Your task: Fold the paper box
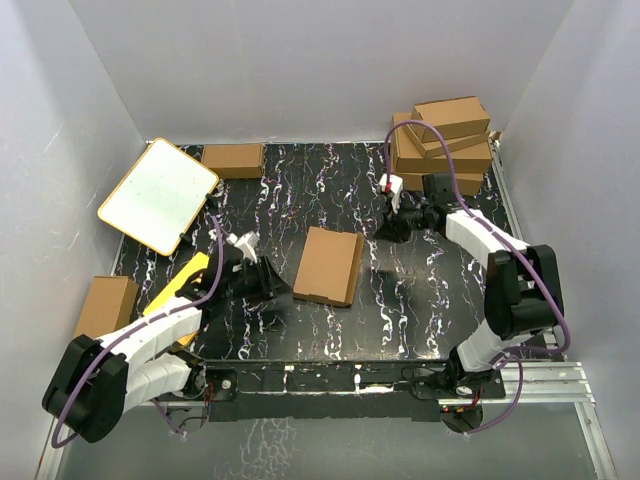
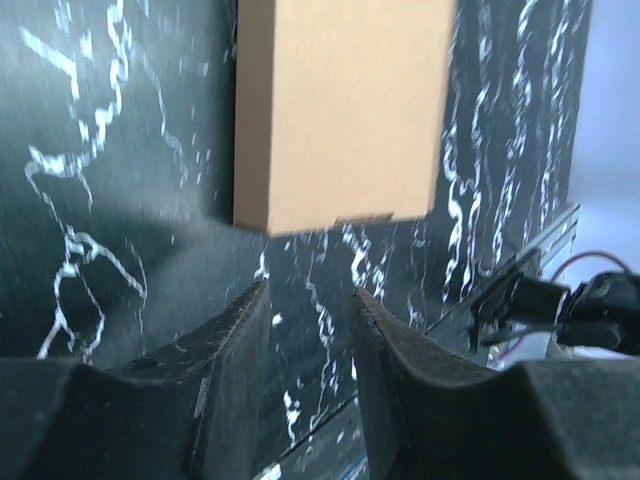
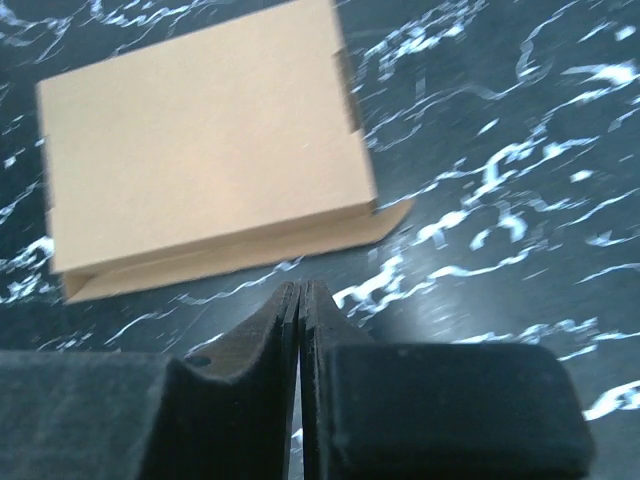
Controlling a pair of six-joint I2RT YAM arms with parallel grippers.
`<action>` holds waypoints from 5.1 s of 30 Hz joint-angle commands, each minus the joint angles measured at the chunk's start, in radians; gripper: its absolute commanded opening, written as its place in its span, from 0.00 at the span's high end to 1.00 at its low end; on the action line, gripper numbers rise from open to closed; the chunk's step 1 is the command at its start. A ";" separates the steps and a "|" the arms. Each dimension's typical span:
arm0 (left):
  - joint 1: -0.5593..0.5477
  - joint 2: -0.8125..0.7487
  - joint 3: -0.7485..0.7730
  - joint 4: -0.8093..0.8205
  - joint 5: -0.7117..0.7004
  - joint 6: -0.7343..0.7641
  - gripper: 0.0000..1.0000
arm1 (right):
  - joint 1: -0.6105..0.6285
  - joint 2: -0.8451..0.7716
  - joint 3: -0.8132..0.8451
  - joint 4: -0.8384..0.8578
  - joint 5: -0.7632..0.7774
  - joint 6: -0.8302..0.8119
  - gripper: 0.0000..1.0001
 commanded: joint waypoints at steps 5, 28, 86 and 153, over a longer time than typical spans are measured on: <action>-0.040 0.026 -0.066 0.042 0.093 -0.064 0.63 | 0.085 0.216 0.212 0.153 0.089 -0.023 0.90; -0.036 0.222 0.168 0.050 -0.006 0.087 0.50 | 0.092 0.230 0.107 0.041 -0.034 -0.110 0.90; -0.018 0.419 0.182 -0.058 -0.001 0.079 0.72 | 0.146 0.436 0.479 -0.195 0.173 -0.109 0.90; -0.192 -0.214 -0.135 0.622 0.103 0.575 0.30 | 0.118 -0.113 0.041 -0.206 -0.303 -0.143 0.50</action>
